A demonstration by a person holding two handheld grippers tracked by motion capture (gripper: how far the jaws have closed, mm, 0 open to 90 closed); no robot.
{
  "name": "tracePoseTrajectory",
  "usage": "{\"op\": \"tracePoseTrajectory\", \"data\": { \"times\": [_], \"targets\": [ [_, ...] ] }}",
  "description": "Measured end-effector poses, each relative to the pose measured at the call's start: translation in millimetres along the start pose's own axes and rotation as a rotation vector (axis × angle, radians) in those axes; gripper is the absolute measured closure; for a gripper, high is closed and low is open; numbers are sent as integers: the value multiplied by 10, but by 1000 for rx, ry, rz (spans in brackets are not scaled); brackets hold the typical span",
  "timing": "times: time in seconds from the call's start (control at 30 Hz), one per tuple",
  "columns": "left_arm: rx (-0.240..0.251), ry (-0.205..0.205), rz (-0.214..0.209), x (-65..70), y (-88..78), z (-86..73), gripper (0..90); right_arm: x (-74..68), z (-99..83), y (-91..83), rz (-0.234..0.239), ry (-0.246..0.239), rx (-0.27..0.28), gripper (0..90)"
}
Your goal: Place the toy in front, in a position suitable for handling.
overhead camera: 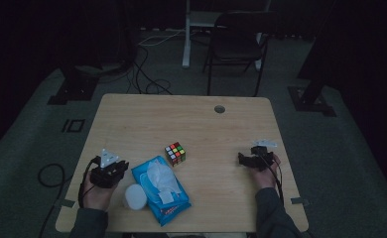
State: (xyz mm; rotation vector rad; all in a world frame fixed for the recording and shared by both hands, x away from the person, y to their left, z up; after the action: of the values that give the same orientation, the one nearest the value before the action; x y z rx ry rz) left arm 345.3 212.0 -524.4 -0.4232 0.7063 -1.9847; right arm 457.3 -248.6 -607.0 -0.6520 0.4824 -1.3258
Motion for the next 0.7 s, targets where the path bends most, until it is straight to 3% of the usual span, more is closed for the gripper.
{"op": "tracePoseTrajectory", "data": {
  "times": [0.2, 0.37, 0.47, 0.53, 0.63, 0.7],
  "targets": [
    [19, 143, -130, 755, -116, 189, 724, -1, 0, 0, 0, 1, 0, 132],
    [-30, 242, -241, 1413, 6, 167, 704, -1, 1, 0, 0, 1, 0, 132],
    [-64, 313, -290, 1738, 106, 103, 689, -2, 1, 0, 0, 2, 0, 132],
    [-77, 340, -342, 1906, 173, 66, 678, -2, 1, 0, 0, 3, 0, 133],
    [-115, 388, -330, 2032, 286, 13, 677, -2, 0, 0, 0, 2, 0, 132],
    [-131, 392, -325, 2066, 342, -17, 680, -2, 1, 0, 0, 2, 0, 132]
  ]
}}
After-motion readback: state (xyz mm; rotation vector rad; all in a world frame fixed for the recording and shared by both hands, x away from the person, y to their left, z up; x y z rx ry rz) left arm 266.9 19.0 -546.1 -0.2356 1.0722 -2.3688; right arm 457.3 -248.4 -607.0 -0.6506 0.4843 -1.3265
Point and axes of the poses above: each handheld gripper's, and its own axes: y roughly forward along the jaws, z roughly out of its top, x roughly to its right, the point moved 8 cm from there along y, roughly forward along the jaws, and after that the axes turned 4 degrees about -z, right-handed, at the moved point
